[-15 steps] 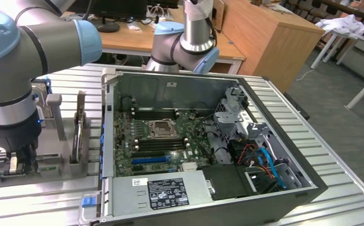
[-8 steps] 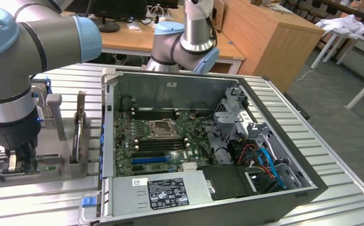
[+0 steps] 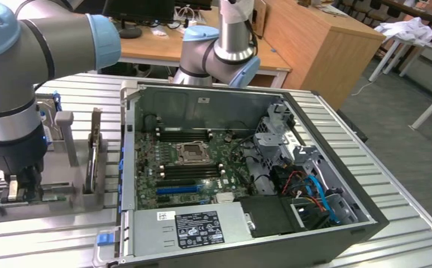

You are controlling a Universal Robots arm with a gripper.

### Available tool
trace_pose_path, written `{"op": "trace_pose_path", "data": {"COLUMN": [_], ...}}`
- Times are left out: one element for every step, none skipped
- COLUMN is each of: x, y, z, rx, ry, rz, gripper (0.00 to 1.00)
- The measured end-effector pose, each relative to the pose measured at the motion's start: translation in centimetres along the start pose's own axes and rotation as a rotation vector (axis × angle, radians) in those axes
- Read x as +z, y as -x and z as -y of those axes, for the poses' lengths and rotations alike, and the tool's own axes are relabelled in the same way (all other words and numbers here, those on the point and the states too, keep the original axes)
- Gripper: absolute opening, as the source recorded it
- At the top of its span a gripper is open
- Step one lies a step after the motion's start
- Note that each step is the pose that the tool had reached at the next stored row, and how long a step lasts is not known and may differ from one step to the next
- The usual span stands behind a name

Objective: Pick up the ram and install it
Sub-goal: 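Pick up the ram and move it above insertion slot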

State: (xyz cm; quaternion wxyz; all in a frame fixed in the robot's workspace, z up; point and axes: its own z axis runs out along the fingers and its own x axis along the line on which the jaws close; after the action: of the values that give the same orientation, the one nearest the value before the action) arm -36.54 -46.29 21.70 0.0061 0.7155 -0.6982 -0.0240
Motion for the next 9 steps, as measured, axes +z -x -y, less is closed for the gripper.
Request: {"op": "trace_pose_path", "data": {"x": [-0.18,-0.35,-0.52,-0.7,-0.87,-1.06,-1.27,-1.46,-1.67], "y": [0.0,0.0,0.0,0.0,0.0,0.0,0.0,0.0,0.0], "z": [-0.01,-0.02,-0.02,-0.03,-0.04,-0.04,-0.05,-0.06,-0.07], "rx": [0.0,0.0,0.0,0.0,0.0,0.0,0.0,0.0,0.0], "ry": [0.0,0.0,0.0,0.0001,0.0,0.0,0.0,0.0,0.0], "rz": [0.0,0.0,0.0,-0.0001,0.0,0.0,0.0,0.0,0.0], "gripper": [0.12,0.12,0.12,0.12,0.12,0.12,0.12,0.12,0.12]}}
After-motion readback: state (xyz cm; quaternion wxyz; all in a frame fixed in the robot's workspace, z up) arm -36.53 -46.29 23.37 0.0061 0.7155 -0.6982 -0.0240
